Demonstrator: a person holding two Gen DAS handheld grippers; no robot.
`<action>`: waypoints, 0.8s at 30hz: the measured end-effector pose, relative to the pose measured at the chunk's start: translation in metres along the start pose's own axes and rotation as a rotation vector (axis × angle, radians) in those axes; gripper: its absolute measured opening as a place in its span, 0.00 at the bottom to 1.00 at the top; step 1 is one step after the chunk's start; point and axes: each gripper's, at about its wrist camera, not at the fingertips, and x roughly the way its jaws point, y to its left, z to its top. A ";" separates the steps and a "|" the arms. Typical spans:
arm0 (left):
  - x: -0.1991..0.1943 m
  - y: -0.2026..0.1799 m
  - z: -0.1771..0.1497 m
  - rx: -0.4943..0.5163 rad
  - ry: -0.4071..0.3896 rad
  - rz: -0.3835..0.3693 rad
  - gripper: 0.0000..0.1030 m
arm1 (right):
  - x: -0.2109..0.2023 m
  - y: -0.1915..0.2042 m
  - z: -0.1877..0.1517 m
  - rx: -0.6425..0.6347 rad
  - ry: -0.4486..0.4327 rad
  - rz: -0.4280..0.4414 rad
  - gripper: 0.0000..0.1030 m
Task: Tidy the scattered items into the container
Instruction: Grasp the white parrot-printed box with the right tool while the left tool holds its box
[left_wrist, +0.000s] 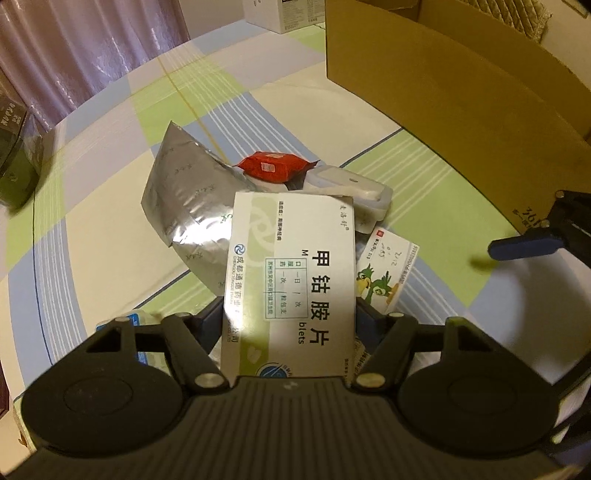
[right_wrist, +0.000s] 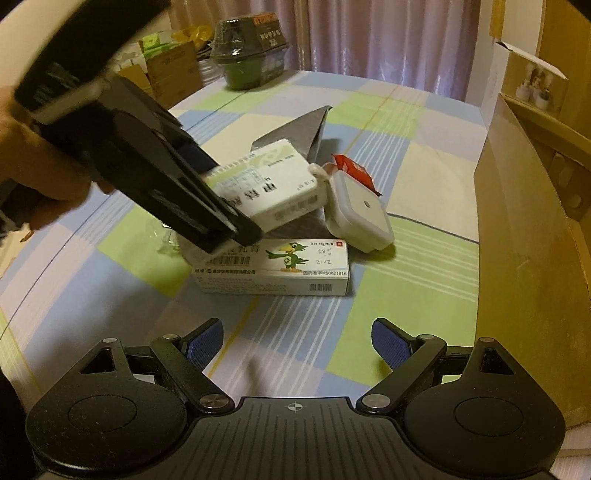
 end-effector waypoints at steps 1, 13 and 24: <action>-0.005 0.001 -0.002 -0.004 -0.004 -0.005 0.65 | 0.000 0.000 0.000 0.000 0.000 0.000 0.90; -0.065 0.027 -0.063 -0.090 -0.005 -0.013 0.65 | 0.003 0.017 0.006 -0.131 -0.012 0.026 0.90; -0.061 0.050 -0.133 -0.222 0.059 -0.015 0.65 | 0.034 0.049 0.037 -0.517 -0.003 0.163 0.89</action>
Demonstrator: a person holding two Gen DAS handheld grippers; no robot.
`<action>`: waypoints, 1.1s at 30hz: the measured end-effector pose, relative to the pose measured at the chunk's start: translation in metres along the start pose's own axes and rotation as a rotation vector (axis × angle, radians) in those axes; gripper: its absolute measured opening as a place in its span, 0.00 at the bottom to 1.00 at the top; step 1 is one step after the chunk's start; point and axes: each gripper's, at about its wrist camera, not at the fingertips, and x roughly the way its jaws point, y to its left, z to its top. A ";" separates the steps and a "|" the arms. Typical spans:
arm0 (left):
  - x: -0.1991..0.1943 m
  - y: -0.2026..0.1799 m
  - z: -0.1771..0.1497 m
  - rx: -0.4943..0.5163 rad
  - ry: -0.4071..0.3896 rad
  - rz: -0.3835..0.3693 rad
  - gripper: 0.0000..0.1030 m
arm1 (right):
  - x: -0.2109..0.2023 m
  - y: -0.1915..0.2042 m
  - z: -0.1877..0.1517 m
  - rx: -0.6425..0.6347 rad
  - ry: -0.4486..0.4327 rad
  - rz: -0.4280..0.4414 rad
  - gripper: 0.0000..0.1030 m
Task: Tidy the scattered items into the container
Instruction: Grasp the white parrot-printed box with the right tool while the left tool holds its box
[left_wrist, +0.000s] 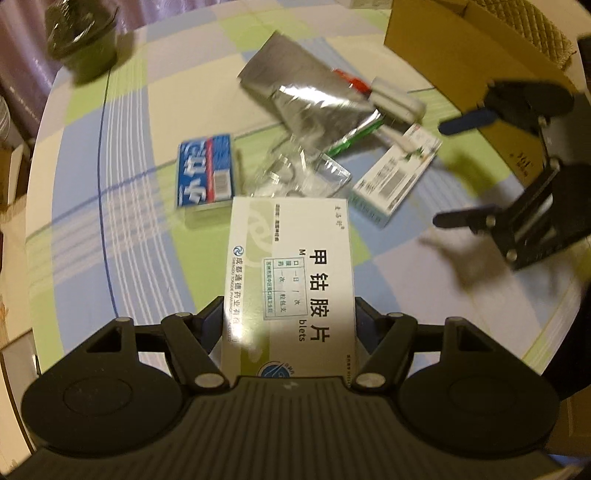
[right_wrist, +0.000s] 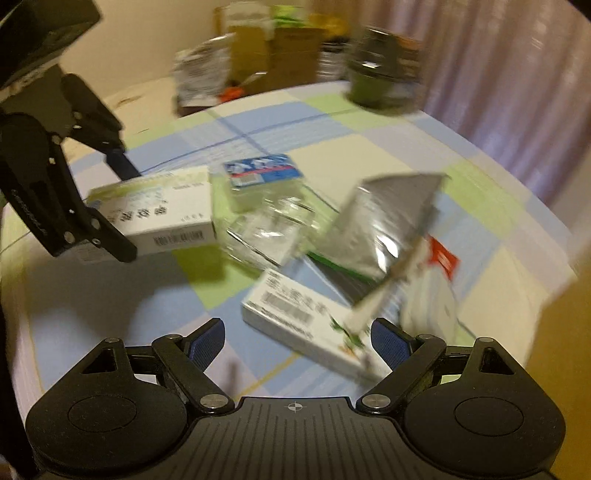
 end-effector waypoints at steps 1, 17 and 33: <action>0.002 0.001 -0.004 -0.004 0.003 -0.004 0.65 | 0.005 0.001 0.002 -0.034 0.006 0.017 0.89; 0.009 0.010 -0.017 -0.051 -0.011 -0.031 0.75 | 0.048 -0.022 -0.002 0.152 0.265 0.020 0.52; 0.022 0.004 0.002 -0.045 0.014 -0.017 0.76 | 0.028 -0.004 -0.021 0.373 0.162 -0.045 0.49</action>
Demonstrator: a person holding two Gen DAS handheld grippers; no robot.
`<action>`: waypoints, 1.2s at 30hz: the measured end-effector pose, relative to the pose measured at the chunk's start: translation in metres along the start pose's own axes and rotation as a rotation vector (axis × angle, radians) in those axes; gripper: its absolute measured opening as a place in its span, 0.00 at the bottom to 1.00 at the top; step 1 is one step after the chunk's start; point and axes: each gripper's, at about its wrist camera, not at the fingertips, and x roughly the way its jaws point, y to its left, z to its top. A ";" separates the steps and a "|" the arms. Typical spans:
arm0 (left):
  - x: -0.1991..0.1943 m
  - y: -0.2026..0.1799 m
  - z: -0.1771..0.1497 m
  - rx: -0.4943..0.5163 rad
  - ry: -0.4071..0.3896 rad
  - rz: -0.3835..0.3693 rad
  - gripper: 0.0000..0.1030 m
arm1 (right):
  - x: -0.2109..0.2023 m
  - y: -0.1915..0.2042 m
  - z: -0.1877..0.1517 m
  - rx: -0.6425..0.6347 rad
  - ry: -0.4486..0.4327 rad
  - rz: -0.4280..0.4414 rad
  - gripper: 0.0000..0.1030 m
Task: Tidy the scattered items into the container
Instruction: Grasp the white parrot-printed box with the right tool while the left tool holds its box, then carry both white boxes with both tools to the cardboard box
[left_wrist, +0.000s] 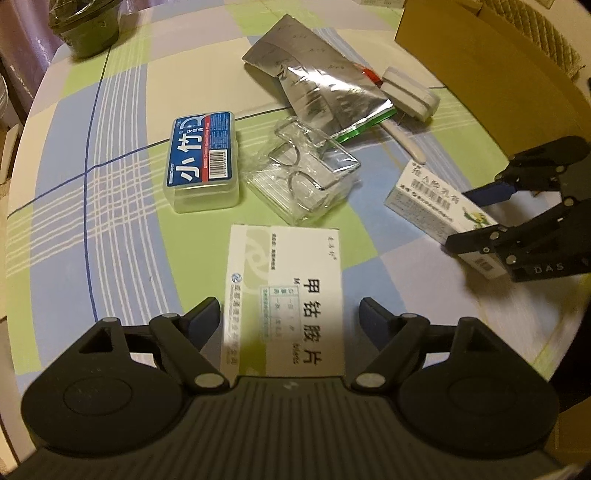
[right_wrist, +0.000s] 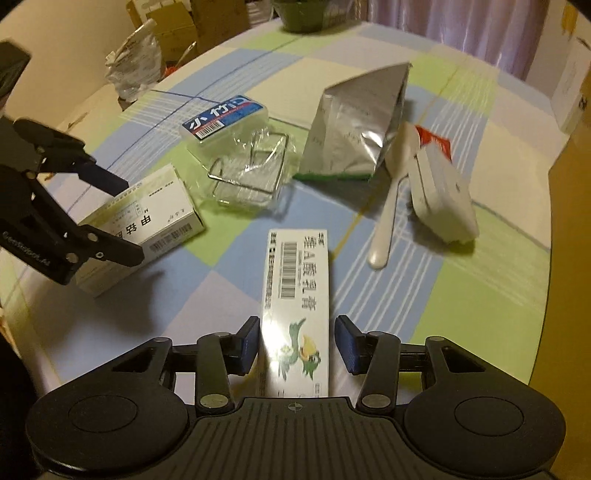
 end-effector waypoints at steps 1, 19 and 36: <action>0.003 -0.001 0.002 0.008 0.010 0.011 0.74 | -0.001 0.001 -0.001 -0.009 -0.007 -0.009 0.49; -0.004 -0.011 -0.008 0.025 0.019 0.033 0.65 | -0.009 0.007 -0.008 -0.008 -0.086 -0.060 0.39; -0.070 -0.075 0.035 0.092 -0.076 -0.003 0.65 | -0.146 -0.026 -0.014 0.170 -0.269 -0.179 0.39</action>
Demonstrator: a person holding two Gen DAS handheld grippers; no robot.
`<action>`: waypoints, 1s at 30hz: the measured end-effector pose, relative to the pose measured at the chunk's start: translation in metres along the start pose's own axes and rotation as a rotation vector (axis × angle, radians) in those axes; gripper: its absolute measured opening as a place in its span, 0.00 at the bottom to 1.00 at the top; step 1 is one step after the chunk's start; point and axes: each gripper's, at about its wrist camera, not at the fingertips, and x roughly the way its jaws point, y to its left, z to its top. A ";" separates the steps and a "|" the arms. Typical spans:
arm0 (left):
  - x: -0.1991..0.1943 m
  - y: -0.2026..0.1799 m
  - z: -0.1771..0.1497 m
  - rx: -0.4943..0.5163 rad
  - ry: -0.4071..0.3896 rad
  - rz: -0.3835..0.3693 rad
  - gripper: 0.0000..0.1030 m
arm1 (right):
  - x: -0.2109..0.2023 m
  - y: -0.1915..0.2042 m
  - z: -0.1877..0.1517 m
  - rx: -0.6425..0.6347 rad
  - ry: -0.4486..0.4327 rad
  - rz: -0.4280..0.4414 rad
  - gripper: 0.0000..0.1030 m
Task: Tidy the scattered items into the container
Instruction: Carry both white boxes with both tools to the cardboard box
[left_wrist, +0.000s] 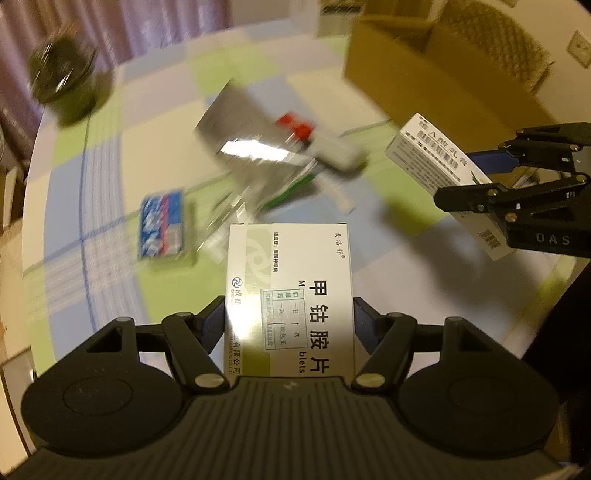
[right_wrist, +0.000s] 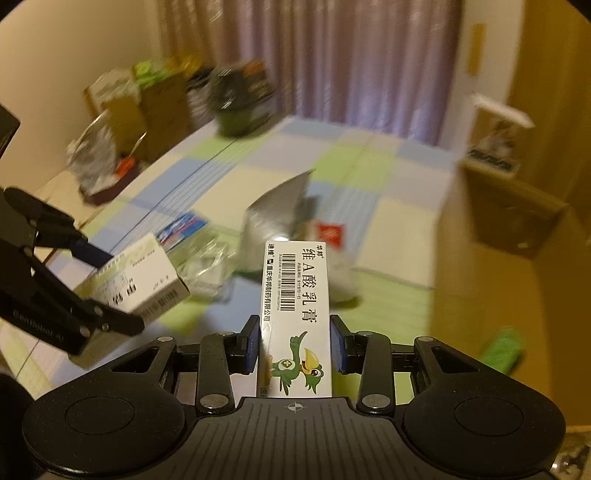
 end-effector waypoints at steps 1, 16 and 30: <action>-0.005 -0.011 0.009 0.014 -0.014 -0.005 0.65 | -0.009 -0.009 0.002 0.010 -0.010 -0.016 0.39; -0.021 -0.171 0.151 0.032 -0.152 -0.212 0.65 | -0.094 -0.168 -0.008 0.219 -0.086 -0.251 0.39; 0.065 -0.215 0.203 -0.078 -0.086 -0.301 0.65 | -0.075 -0.224 -0.031 0.296 -0.057 -0.244 0.39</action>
